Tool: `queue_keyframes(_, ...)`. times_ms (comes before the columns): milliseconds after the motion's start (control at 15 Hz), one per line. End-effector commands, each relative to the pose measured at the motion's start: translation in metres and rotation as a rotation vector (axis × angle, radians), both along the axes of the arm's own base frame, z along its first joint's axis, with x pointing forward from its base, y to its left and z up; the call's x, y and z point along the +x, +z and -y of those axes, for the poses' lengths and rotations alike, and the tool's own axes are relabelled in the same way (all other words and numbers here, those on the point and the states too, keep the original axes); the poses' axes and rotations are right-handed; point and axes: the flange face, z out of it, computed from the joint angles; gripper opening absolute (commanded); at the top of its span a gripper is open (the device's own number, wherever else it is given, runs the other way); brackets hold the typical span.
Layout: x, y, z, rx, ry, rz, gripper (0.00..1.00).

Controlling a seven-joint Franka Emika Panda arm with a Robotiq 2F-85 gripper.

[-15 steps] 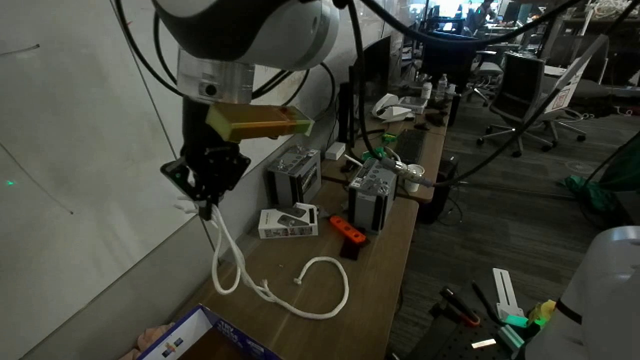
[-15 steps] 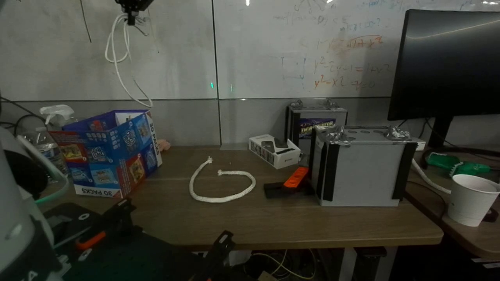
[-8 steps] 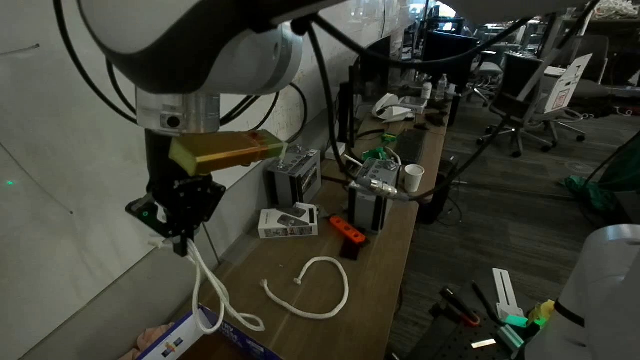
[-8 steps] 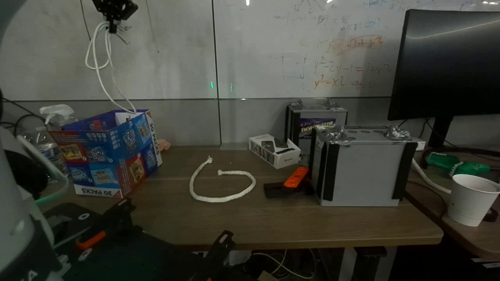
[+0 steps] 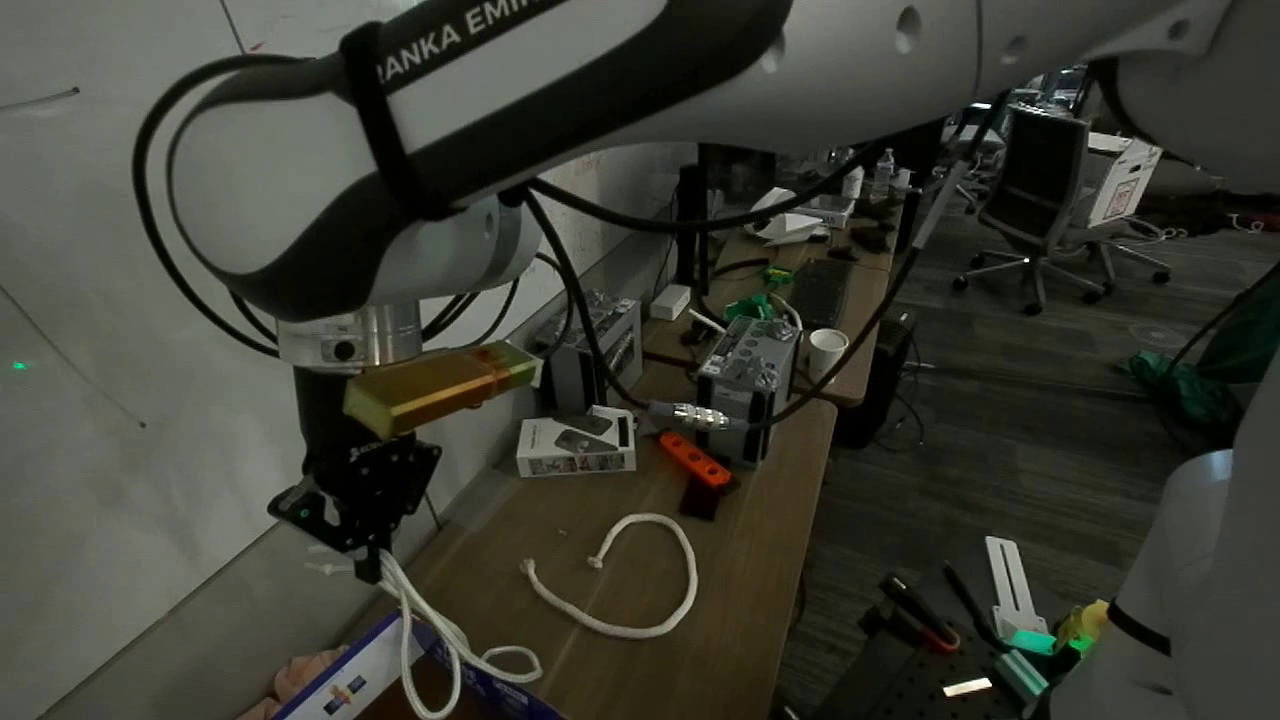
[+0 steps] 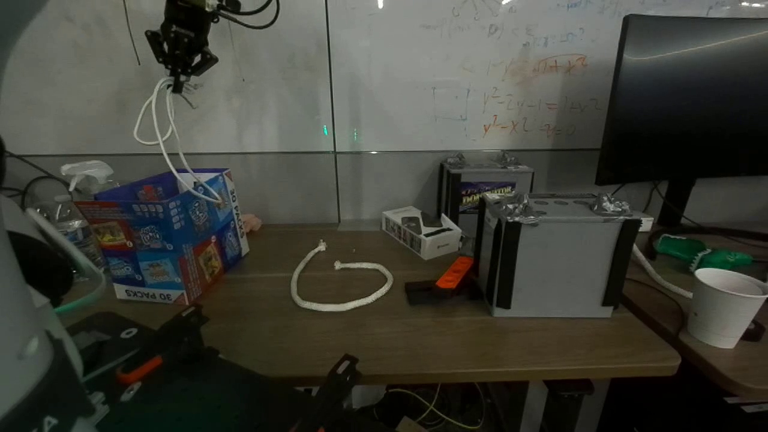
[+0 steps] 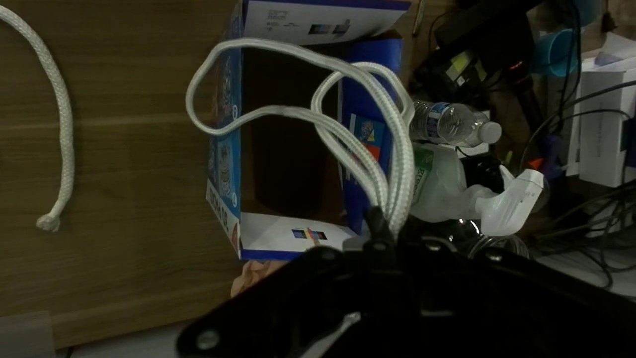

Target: Put the ropes in the blue box.

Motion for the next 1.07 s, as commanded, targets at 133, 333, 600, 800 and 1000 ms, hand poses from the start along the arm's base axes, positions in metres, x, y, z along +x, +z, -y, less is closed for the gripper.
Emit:
queue_keyframes(133,-0.005,0.022,-0.031,0.009,0.021,0.039,0.03)
queue_keyframes(333,-0.020,0.048,-0.047,0.006,0.017,0.091,0.03)
queue_keyframes(600,-0.031,0.064,-0.059,0.007,0.014,0.121,0.03)
queue_keyframes(800,-0.032,0.063,-0.063,0.001,0.012,0.126,0.03)
queue_keyframes(1000,-0.027,0.044,-0.062,-0.010,0.032,0.094,0.03)
